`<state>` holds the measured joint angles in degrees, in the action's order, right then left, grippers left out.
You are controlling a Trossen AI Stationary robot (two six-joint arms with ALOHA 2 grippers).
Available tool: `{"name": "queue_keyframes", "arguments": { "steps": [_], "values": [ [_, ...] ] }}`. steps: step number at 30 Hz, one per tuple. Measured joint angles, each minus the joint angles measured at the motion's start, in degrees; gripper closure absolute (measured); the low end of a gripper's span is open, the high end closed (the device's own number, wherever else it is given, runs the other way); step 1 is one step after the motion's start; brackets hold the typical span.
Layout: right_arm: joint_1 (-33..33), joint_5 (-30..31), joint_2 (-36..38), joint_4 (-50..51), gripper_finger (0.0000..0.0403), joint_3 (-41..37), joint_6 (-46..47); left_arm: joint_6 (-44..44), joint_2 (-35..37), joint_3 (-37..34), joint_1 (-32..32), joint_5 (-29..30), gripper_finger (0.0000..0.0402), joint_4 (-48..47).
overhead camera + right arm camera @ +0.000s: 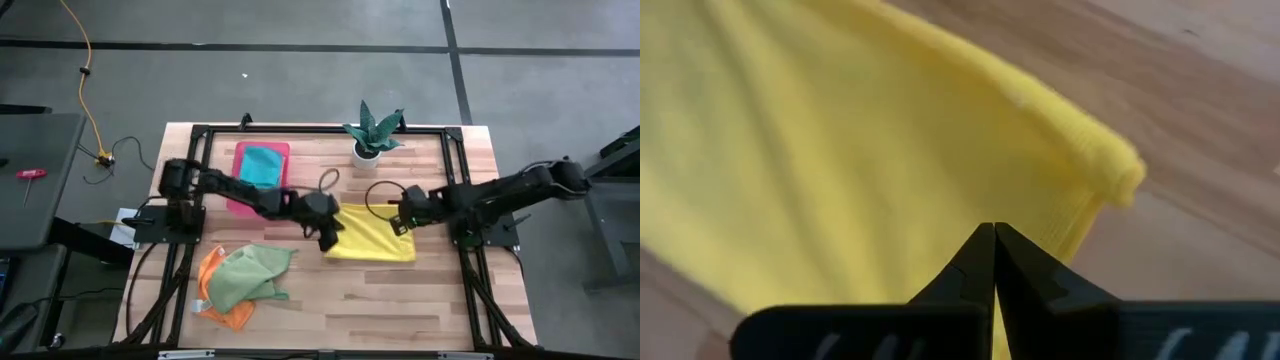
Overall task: Fold microfiber towels
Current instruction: Fold the yellow microfiber towel
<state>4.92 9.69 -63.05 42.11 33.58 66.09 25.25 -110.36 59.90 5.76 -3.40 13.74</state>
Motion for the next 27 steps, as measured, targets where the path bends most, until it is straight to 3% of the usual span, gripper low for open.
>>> {"name": "queue_keyframes", "arguments": {
  "steps": [9,22,25,27],
  "values": [
    [-11.0,-4.3,-3.0,-1.5,0.0403,0.0,-10.9,3.7,-9.5,3.3,-4.6,-0.5,0.0402,0.0],
    [-24.3,5.6,-4.6,-1.5,0.0403,0.0,-13.5,5.8,-10.3,3.2,-4.8,-1.4,0.0402,0.6],
    [-25.0,1.7,-0.7,-1.5,0.0403,0.6,-18.1,6.0,-10.3,3.2,-4.2,-2.7,0.0402,0.3],
    [-25.0,-7.6,2.2,-1.3,0.0403,0.6,-22.1,6.0,-10.3,3.2,-4.1,-2.8,0.0402,0.3]
  ]
}}
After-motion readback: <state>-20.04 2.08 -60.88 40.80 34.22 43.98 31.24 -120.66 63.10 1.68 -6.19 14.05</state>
